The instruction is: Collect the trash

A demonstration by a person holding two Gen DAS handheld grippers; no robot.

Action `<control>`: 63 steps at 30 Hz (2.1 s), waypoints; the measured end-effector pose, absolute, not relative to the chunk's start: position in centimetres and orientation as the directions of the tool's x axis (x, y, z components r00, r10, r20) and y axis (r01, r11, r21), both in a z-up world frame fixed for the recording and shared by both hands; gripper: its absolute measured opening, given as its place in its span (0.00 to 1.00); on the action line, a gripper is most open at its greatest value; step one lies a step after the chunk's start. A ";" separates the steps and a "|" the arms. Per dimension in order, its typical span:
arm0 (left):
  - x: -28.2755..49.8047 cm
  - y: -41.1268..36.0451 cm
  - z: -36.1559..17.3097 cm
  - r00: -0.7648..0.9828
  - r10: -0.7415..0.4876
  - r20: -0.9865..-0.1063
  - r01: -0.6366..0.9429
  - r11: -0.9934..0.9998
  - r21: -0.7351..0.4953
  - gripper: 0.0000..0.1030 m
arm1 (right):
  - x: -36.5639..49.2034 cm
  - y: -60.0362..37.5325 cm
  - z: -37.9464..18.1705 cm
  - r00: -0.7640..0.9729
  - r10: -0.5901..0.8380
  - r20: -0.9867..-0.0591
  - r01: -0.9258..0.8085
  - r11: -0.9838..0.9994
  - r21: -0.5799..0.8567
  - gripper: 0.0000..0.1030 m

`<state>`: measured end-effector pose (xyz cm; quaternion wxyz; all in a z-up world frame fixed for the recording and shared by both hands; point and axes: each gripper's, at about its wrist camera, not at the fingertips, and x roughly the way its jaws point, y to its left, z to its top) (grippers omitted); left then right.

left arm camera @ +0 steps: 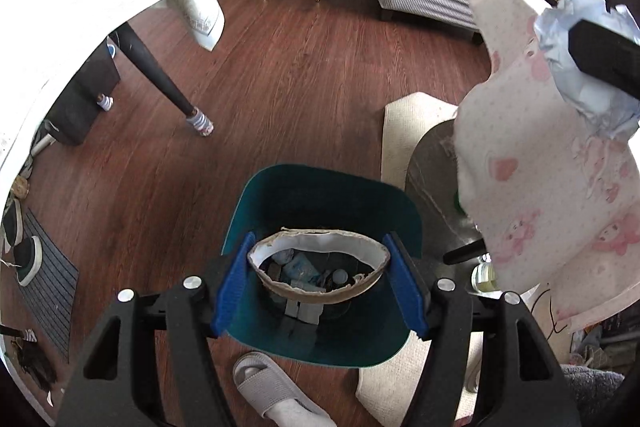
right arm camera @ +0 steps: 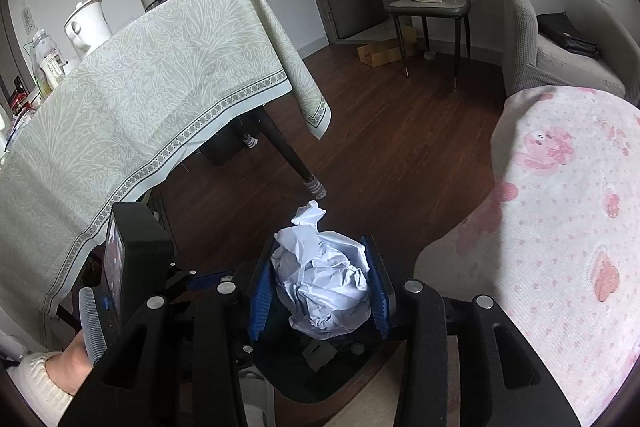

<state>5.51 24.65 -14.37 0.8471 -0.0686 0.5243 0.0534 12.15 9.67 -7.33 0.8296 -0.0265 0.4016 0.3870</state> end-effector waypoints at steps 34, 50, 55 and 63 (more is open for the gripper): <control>1.5 30.2 -5.3 0.649 -0.008 -0.761 -0.226 0.953 -0.203 0.59 | 11.4 18.2 -19.2 0.198 0.430 -0.881 -0.695 0.695 0.183 0.41; 0.8 29.0 -1.0 0.719 0.004 -0.695 -0.196 0.960 -0.198 0.54 | 9.3 17.5 -21.4 0.177 0.367 -0.913 -0.717 0.683 0.136 0.54; 0.8 27.7 0.2 0.738 0.018 -0.674 -0.185 0.967 -0.176 0.54 | 9.1 16.2 -19.2 0.205 0.415 -0.887 -0.723 0.675 0.148 0.54; 0.9 25.6 2.2 0.765 0.037 -0.643 -0.169 0.975 -0.144 0.54 | 7.7 13.4 -11.4 0.336 0.526 -0.781 -0.750 0.652 0.117 0.46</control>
